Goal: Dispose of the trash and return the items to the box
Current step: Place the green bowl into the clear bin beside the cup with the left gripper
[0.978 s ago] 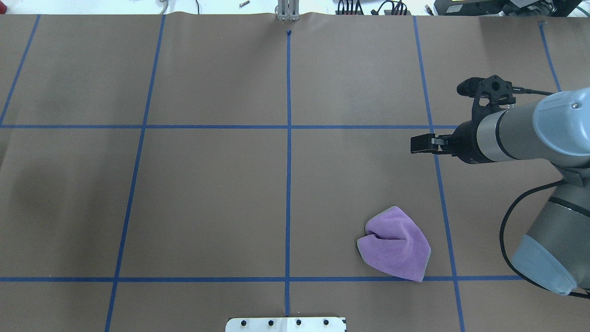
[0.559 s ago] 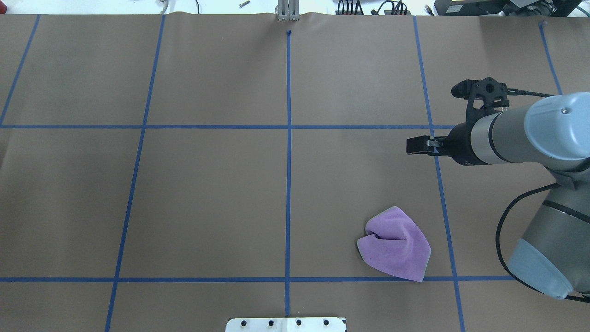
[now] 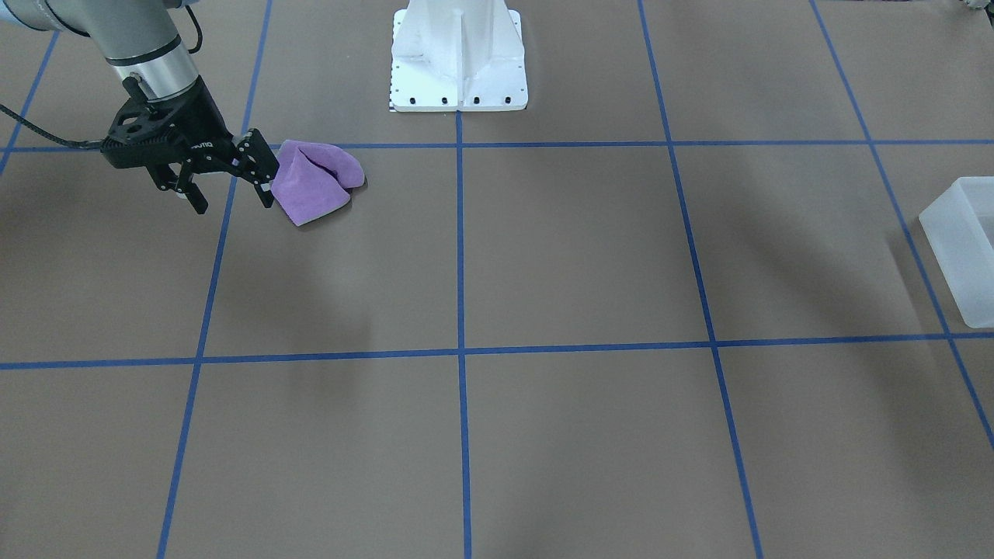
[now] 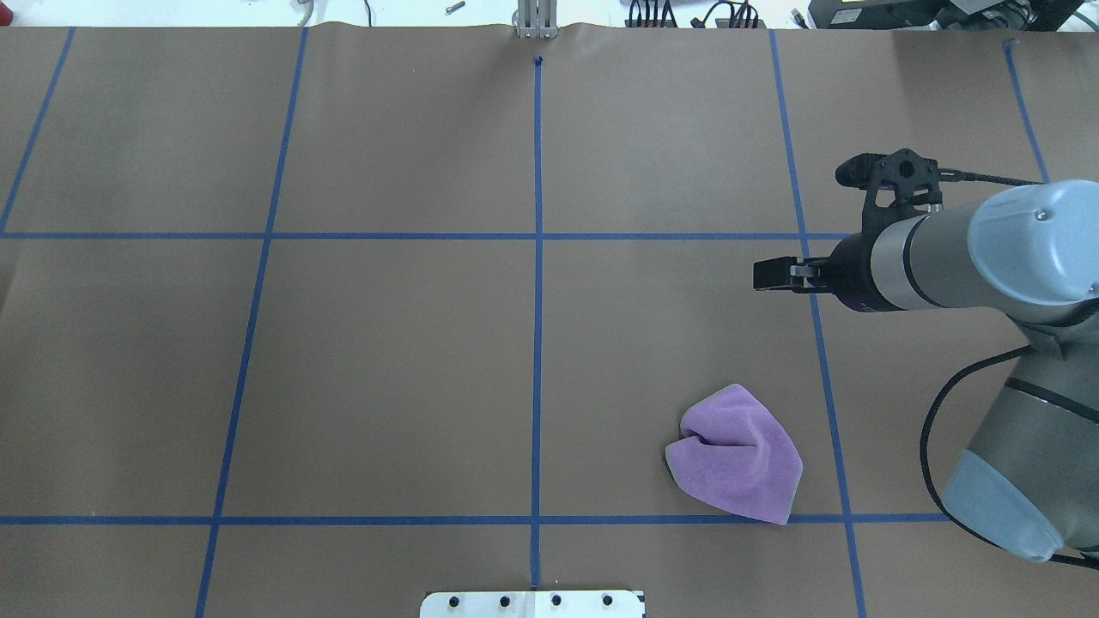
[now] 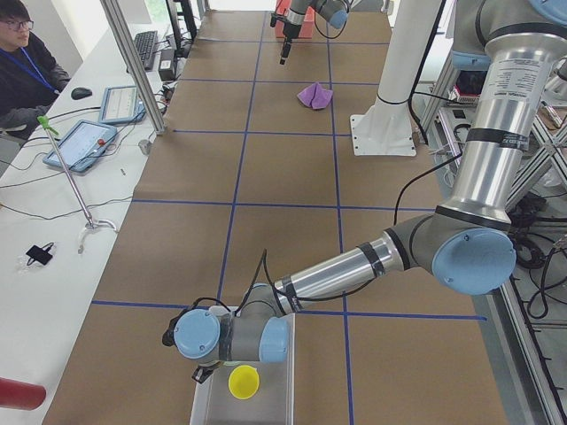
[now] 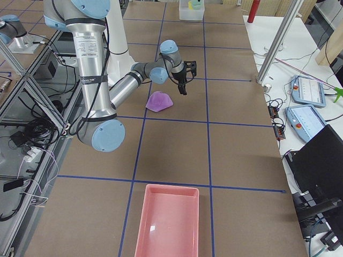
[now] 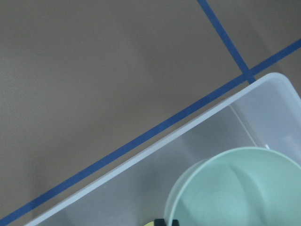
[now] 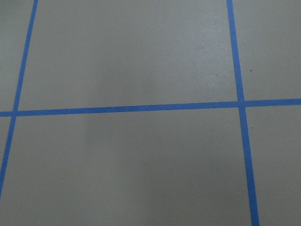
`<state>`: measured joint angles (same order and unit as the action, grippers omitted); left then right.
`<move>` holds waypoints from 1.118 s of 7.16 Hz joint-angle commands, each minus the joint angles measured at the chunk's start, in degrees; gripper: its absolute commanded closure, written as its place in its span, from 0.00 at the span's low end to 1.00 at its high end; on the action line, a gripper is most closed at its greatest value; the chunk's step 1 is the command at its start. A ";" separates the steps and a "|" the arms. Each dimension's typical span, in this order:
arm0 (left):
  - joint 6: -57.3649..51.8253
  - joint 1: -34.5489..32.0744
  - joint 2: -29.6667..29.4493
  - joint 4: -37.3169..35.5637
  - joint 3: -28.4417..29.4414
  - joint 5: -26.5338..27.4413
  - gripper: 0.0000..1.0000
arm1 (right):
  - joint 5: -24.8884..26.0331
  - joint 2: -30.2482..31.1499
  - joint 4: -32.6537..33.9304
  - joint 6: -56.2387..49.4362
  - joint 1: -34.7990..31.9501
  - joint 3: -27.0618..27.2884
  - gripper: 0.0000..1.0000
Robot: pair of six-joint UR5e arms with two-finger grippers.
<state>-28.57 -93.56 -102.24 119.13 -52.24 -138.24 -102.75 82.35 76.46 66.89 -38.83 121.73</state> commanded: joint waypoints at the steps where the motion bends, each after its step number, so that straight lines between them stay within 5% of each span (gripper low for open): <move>1: 6.93 3.54 0.03 9.06 3.62 0.07 1.00 | 0.01 0.00 0.00 0.00 0.07 -0.01 0.00; 3: 8.01 4.69 0.03 10.77 5.39 0.07 1.00 | 0.18 0.00 0.00 0.00 0.07 -0.01 0.00; 4: 8.10 4.79 0.03 11.81 6.18 0.07 0.89 | 0.45 0.00 0.00 0.00 0.24 -0.01 0.00; 5: 8.01 4.87 0.03 11.91 6.10 0.07 0.32 | 0.45 0.00 0.00 0.00 0.24 -0.09 0.00; 6: 8.01 4.87 0.03 12.96 6.10 0.25 0.03 | 0.45 0.00 0.00 0.00 0.42 -0.09 0.00; 8: 8.18 4.87 -0.76 12.80 4.70 -0.10 0.03 | 0.62 -0.17 0.00 0.61 0.68 0.08 0.00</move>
<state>-20.48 -88.69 -102.40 132.16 -46.64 -138.09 -102.27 82.31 76.46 67.02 -38.37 121.75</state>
